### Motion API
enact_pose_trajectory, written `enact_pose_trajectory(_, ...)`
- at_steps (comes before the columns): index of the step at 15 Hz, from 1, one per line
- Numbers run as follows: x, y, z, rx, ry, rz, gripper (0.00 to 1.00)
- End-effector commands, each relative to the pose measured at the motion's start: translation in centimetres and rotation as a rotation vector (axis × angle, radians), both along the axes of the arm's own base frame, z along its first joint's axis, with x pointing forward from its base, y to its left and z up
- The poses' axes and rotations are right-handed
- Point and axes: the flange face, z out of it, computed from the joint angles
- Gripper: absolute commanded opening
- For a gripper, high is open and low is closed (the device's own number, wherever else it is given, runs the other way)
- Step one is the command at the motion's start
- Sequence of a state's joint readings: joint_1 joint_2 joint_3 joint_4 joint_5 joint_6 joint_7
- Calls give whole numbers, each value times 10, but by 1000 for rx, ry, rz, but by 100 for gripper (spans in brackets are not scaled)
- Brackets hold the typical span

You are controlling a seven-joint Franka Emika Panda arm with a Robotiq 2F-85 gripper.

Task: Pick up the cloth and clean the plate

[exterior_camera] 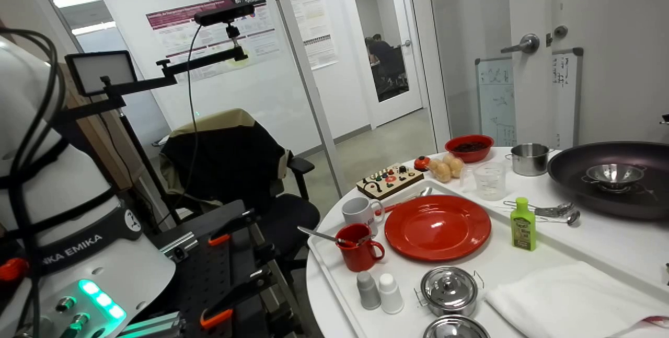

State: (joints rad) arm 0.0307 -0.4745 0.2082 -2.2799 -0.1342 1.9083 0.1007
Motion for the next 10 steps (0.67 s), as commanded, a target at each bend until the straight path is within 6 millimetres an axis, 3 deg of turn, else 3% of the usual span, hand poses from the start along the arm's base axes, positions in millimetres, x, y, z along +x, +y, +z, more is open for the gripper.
enact_pose_trajectory(1,8,-7,-10,-1,-5,-2,100)
enact_pose_trajectory(5,28,-34,-31,36,-22,-33,100)
enact_pose_trajectory(10,60,-88,-69,93,-88,-84,100)
